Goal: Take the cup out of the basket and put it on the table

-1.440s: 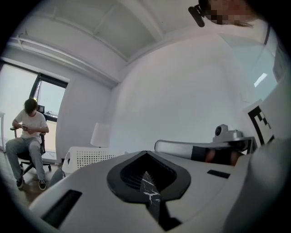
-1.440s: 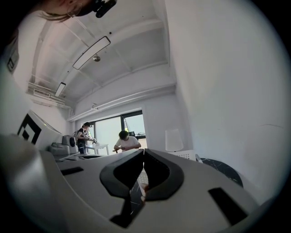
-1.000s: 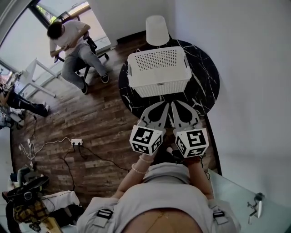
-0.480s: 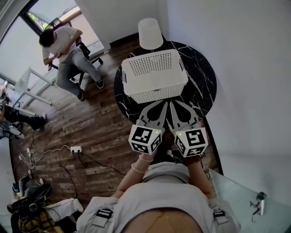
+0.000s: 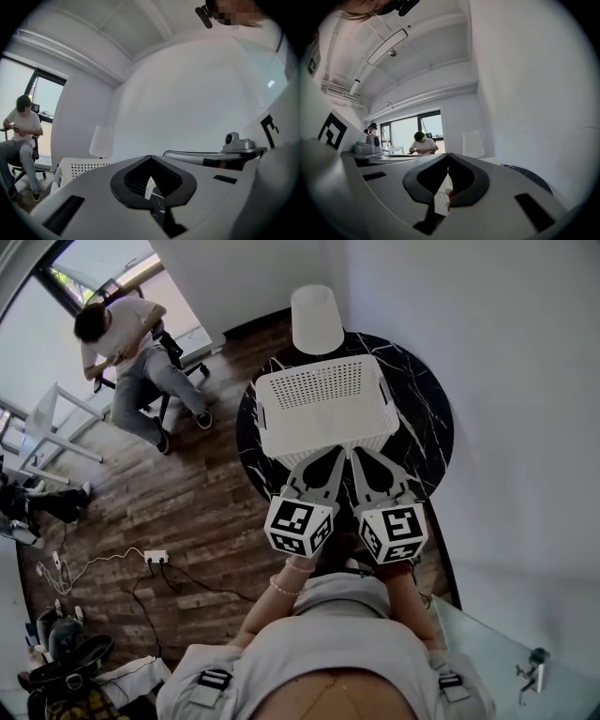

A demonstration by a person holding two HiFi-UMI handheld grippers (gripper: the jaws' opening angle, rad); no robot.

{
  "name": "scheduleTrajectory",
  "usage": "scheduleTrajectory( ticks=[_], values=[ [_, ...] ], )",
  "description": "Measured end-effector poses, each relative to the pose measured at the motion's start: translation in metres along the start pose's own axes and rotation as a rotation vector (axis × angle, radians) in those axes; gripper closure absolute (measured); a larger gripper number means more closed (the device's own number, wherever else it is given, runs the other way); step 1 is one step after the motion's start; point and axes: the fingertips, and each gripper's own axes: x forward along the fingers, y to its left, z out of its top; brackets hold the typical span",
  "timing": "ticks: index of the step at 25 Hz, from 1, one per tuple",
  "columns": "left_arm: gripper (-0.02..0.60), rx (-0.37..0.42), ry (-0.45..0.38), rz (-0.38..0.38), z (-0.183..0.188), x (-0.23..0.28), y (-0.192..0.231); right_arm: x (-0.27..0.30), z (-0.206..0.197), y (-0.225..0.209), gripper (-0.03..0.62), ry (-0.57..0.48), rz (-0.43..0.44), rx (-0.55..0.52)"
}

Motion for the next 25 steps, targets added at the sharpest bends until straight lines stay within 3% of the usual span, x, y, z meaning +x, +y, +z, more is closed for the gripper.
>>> scheduleTrajectory(
  ticks=[12, 25],
  values=[
    [0.577, -0.016, 0.017, -0.014, 0.007, 0.033, 0.064, 0.073, -0.002, -0.004, 0.582, 0.021, -0.010, 0.011],
    [0.576, -0.040, 0.062, -0.041, -0.003, 0.049, 0.116, 0.123, -0.027, -0.016, 0.582, 0.115, -0.086, -0.009]
  ],
)
